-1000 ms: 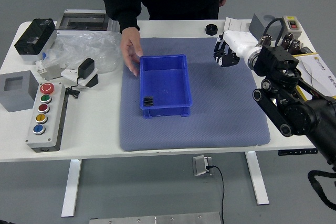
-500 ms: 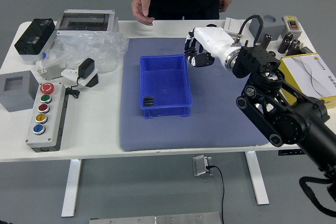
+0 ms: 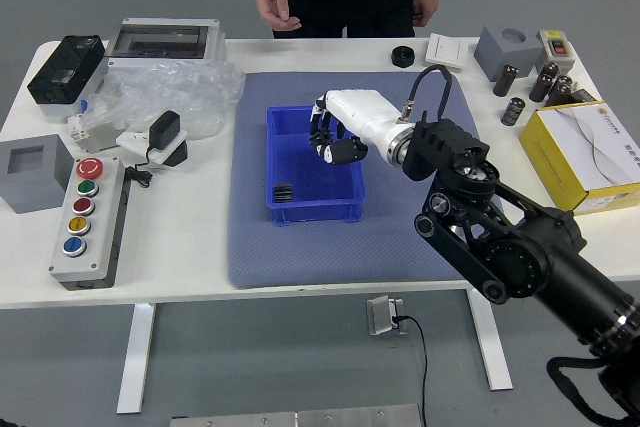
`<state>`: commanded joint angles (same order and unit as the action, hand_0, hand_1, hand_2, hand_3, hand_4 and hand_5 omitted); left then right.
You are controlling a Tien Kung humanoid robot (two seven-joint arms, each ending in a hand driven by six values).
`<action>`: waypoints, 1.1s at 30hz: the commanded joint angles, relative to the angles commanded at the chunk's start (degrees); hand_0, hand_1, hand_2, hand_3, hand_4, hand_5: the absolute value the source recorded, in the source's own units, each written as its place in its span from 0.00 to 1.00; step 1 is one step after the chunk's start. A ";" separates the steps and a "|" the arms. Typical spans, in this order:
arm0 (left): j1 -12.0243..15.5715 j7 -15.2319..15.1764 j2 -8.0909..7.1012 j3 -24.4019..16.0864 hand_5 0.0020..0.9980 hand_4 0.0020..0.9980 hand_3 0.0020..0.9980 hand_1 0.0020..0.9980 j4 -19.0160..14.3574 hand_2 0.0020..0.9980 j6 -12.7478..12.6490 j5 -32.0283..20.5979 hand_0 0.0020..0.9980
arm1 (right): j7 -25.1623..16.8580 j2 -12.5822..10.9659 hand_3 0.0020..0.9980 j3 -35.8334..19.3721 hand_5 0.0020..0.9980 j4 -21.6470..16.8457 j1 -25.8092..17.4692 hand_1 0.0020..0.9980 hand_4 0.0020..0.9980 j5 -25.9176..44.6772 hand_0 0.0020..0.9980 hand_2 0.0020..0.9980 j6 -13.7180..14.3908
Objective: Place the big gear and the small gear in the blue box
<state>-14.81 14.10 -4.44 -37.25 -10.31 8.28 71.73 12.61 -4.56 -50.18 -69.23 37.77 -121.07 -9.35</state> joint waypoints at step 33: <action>-0.04 -0.16 -0.33 -0.82 0.30 0.61 0.69 0.75 0.00 0.75 -0.27 0.29 0.79 | -0.06 -6.63 0.84 -12.99 0.42 -7.87 -3.39 0.68 0.83 4.57 0.71 0.78 -3.48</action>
<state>-14.85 13.94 -4.76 -38.07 -10.31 8.01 72.02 12.55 -11.19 -63.17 -77.10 34.38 -116.50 -12.83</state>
